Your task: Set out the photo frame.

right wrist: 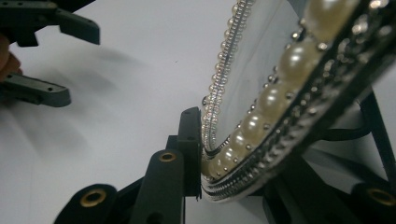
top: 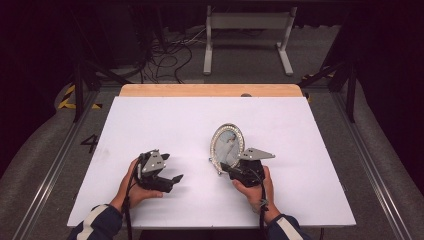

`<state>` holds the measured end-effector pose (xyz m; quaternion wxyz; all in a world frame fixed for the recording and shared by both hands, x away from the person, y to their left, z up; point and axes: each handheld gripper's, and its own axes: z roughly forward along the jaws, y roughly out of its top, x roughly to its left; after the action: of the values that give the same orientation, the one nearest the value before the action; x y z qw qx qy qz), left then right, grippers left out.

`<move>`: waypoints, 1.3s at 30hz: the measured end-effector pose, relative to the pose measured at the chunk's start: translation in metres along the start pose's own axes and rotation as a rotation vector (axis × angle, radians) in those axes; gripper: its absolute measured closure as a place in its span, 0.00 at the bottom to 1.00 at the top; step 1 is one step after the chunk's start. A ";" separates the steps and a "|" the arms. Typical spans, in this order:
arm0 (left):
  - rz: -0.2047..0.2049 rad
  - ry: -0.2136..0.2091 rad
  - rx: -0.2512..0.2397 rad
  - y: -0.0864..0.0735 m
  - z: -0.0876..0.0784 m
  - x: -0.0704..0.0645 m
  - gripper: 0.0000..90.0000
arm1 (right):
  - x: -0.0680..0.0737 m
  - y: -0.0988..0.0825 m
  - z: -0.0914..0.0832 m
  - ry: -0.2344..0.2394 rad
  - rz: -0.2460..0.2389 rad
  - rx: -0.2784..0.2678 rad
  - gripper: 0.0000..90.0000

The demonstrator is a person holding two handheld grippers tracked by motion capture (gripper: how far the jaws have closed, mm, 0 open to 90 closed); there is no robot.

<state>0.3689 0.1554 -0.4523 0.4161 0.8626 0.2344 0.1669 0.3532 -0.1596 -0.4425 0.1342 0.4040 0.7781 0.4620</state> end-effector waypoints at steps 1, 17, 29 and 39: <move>-0.006 -0.019 0.000 0.004 0.004 0.001 0.17 | 0.000 0.000 0.000 0.003 -0.002 0.002 0.84; -0.014 -0.137 -0.046 0.045 0.052 0.007 0.16 | -0.010 -0.001 -0.010 0.112 -0.046 0.064 0.86; -0.022 -0.182 -0.059 0.059 0.071 0.006 0.16 | -0.003 -0.004 -0.019 0.070 -0.083 0.046 0.74; -0.030 -0.203 -0.102 0.068 0.080 0.011 0.25 | 0.002 -0.008 -0.043 -0.008 -0.075 -0.055 0.81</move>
<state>0.4346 0.0726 -0.4447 0.4836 0.8491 0.1950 0.0843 0.3232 -0.1863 -0.4256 0.1657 0.3726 0.7791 0.4761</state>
